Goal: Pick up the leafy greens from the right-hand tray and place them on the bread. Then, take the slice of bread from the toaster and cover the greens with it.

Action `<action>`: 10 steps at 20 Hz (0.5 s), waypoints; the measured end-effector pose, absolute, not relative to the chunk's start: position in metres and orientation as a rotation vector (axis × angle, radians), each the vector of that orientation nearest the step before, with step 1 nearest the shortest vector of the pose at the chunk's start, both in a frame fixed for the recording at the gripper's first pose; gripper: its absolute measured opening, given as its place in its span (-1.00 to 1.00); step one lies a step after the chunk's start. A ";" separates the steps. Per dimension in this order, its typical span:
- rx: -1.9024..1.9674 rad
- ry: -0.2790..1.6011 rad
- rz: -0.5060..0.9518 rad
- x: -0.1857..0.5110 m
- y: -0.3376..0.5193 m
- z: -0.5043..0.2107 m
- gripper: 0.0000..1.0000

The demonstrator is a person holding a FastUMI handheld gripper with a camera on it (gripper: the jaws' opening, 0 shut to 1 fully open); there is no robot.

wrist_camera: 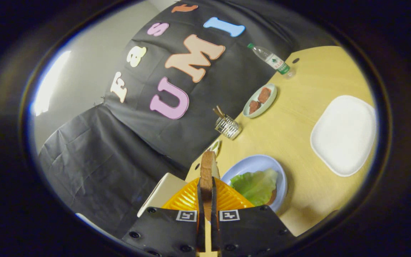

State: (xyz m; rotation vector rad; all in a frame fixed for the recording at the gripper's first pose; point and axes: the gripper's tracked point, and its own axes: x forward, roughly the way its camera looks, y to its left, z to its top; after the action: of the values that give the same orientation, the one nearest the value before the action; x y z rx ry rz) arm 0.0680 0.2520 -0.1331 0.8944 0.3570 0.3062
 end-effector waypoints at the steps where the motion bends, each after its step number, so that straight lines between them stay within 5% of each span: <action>1: 0.891 0.367 0.307 0.069 0.254 -0.137 -0.82; 10: 0.710 0.440 0.138 0.074 0.231 -0.185 -0.82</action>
State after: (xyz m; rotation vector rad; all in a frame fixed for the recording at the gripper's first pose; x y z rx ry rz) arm 0.0739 0.2312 -0.1854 0.7098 0.4404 0.1381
